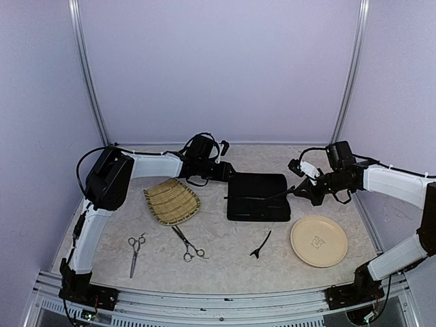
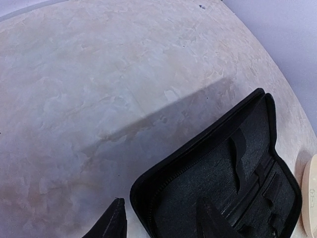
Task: Sort the hair-cutting tools
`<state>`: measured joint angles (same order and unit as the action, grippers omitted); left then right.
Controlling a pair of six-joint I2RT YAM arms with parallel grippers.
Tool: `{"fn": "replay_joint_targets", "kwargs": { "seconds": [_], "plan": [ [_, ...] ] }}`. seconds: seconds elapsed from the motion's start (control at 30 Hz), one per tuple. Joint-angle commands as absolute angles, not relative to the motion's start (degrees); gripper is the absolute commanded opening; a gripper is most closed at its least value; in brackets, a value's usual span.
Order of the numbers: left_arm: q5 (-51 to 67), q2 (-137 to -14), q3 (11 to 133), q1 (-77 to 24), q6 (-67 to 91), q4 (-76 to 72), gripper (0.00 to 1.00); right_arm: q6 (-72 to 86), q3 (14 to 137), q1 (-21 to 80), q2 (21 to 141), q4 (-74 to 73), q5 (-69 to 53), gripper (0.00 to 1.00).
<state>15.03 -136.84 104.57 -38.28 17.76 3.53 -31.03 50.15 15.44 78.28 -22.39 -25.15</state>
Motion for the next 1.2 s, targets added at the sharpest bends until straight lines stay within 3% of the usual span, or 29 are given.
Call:
{"fn": "replay_joint_targets", "kwargs": {
  "seconds": [0.0, 0.17, 0.3, 0.47, 0.77, 1.17],
  "plan": [
    [17.0, -139.4, 107.6, -38.5, 19.5, 4.3, 0.45, -30.1, 48.9, 14.5, 76.4, -21.7, -24.1, 0.0],
    [16.5, -140.3, 108.1, -38.9, 19.8, 4.5, 0.35, -29.8, 49.0, 14.4, 76.0, -22.0, -23.6, 0.0],
    [16.0, -139.8, 107.4, -39.1, 19.7, 4.1, 0.2, -29.7, 48.6, 14.4, 75.9, -22.0, -23.1, 0.0],
    [13.3, -129.9, 93.3, -39.8, 20.2, -5.4, 0.0, -30.2, 47.5, 14.4, 75.9, -20.7, -21.4, 0.0],
    [6.0, -110.5, 65.6, -42.3, 18.3, -25.6, 0.0, -34.3, 47.2, 14.1, 78.5, -19.5, -20.2, 0.0],
    [-3.0, -105.3, 56.9, -45.3, 13.1, -34.4, 0.0, -40.3, 45.5, 14.0, 78.7, -21.6, -23.2, 0.0]
  ]
}}
